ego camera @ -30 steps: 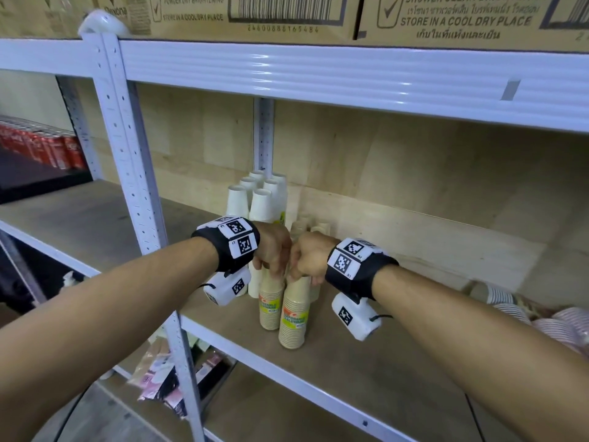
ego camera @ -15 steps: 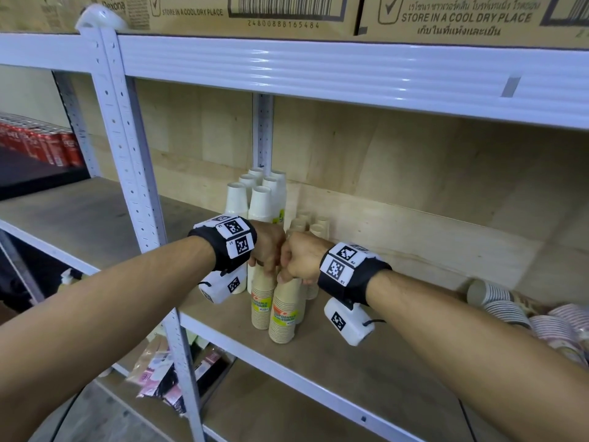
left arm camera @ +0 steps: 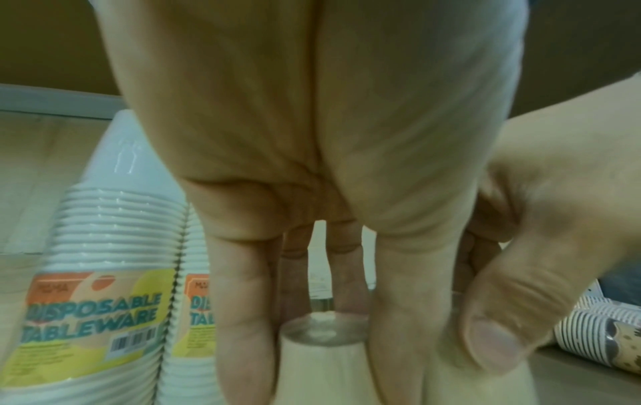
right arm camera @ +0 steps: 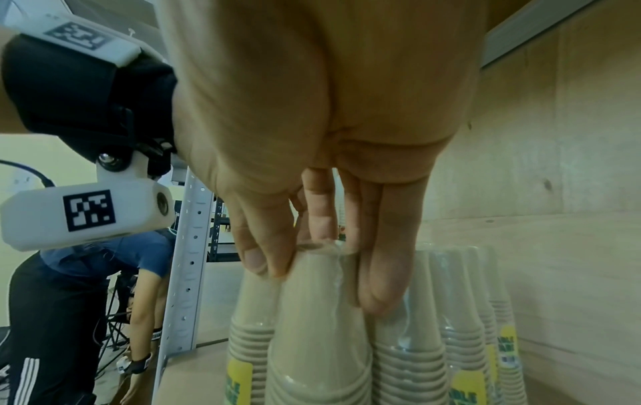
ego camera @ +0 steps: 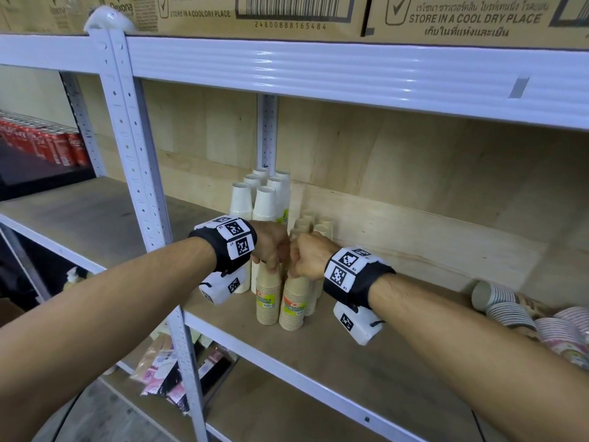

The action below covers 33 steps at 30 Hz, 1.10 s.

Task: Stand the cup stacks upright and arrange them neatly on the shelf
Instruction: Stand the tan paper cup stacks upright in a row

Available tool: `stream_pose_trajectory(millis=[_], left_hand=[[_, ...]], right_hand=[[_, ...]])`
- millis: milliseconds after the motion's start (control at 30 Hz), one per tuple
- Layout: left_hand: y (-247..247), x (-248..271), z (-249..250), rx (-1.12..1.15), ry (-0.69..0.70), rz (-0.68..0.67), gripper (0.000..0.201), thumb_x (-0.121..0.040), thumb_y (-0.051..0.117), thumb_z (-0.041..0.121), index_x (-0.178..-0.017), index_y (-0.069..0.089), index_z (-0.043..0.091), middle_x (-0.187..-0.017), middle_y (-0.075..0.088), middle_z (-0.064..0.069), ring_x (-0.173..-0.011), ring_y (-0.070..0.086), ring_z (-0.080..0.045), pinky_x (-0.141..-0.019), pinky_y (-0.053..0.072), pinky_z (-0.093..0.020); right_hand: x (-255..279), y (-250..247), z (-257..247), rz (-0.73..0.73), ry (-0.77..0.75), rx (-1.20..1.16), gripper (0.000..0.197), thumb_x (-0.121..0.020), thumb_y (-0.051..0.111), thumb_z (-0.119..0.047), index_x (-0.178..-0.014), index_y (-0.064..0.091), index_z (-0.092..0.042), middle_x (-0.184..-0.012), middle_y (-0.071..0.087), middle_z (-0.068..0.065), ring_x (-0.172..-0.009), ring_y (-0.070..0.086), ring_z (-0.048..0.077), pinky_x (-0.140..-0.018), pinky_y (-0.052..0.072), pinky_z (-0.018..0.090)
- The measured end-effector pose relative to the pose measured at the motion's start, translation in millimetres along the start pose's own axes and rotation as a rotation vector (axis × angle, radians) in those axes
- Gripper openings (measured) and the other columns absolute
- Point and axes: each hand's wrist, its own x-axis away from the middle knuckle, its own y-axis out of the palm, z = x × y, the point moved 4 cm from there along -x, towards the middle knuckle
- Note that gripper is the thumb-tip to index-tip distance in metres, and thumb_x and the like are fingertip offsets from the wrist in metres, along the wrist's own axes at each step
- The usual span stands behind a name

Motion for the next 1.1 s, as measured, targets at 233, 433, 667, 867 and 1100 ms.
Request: stream_pose_trajectory(millis=[233, 433, 667, 867, 1100], left_hand=[[-5, -2, 2, -0.010, -0.026, -0.003, 0.033, -0.080, 0.077, 0.013, -0.109, 0.063, 0.011, -0.096, 0.065, -0.003, -0.076, 0.063, -0.016, -0.062, 0.054, -0.024], [-27, -2, 14, -0.072, -0.021, 0.032, 0.026, -0.067, 0.079, 0.012, -0.084, 0.064, 0.026, -0.086, 0.064, 0.004, -0.078, 0.063, -0.021, -0.059, 0.052, -0.028], [-55, -22, 45, -0.004, 0.072, 0.154, 0.031, -0.068, 0.081, 0.026, -0.094, 0.066, 0.030, -0.098, 0.068, 0.001, -0.084, 0.065, -0.016, -0.069, 0.056, -0.032], [-59, -55, 105, -0.003, 0.186, 0.203, 0.027, -0.078, 0.076, 0.019, -0.101, 0.065, 0.025, -0.093, 0.062, 0.001, -0.079, 0.062, -0.017, -0.071, 0.055, -0.033], [-38, -89, 187, -0.045, 0.365, 0.166, 0.034, -0.080, 0.077, 0.028, -0.110, 0.063, 0.025, -0.089, 0.046, 0.018, -0.096, 0.053, -0.013, -0.077, 0.045, -0.027]], right_hand=[[-3, -4, 4, 0.017, 0.005, -0.024, 0.029, -0.079, 0.077, -0.025, -0.095, 0.070, -0.001, -0.088, 0.065, 0.010, -0.077, 0.059, 0.021, -0.053, 0.040, 0.023], [-5, -16, 18, 0.067, 0.014, -0.047, 0.024, -0.076, 0.077, -0.027, -0.081, 0.065, -0.007, -0.082, 0.060, 0.001, -0.072, 0.059, 0.020, -0.056, 0.041, 0.026], [9, -36, 56, 0.147, 0.136, -0.021, 0.025, -0.082, 0.071, -0.033, -0.100, 0.067, -0.017, -0.101, 0.064, 0.001, -0.090, 0.065, 0.024, -0.075, 0.054, 0.032], [41, -44, 119, 0.162, 0.308, 0.016, 0.025, -0.081, 0.071, -0.035, -0.098, 0.068, -0.018, -0.096, 0.065, 0.001, -0.085, 0.065, 0.022, -0.062, 0.046, 0.026], [94, -48, 211, 0.149, 0.537, -0.015, 0.027, -0.081, 0.069, -0.035, -0.103, 0.068, -0.019, -0.106, 0.061, 0.002, -0.098, 0.061, 0.022, -0.078, 0.052, 0.031]])
